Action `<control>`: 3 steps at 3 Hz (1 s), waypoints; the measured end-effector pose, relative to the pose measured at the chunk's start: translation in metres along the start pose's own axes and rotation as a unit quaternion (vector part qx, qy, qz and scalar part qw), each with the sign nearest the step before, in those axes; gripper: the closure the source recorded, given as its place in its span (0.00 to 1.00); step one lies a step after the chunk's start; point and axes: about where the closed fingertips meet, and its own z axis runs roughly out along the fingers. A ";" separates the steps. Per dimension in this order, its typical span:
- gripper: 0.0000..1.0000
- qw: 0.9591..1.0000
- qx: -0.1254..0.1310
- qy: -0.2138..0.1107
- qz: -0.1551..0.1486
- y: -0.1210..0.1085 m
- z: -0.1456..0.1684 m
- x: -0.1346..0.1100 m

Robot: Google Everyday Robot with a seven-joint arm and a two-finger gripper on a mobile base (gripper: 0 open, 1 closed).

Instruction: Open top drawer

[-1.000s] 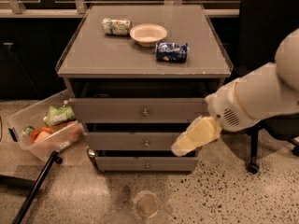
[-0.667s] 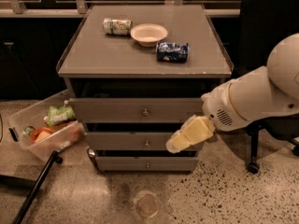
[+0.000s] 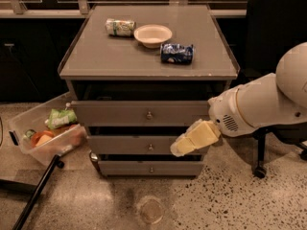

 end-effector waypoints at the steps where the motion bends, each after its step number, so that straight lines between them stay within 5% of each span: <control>1: 0.00 0.999 -0.011 -0.032 0.000 -0.014 0.036 -0.006; 3: 0.34 0.991 -0.049 -0.125 0.000 -0.043 0.140 -0.038</control>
Offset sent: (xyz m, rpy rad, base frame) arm 0.1236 0.0677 -0.1009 0.2805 -0.0933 0.0817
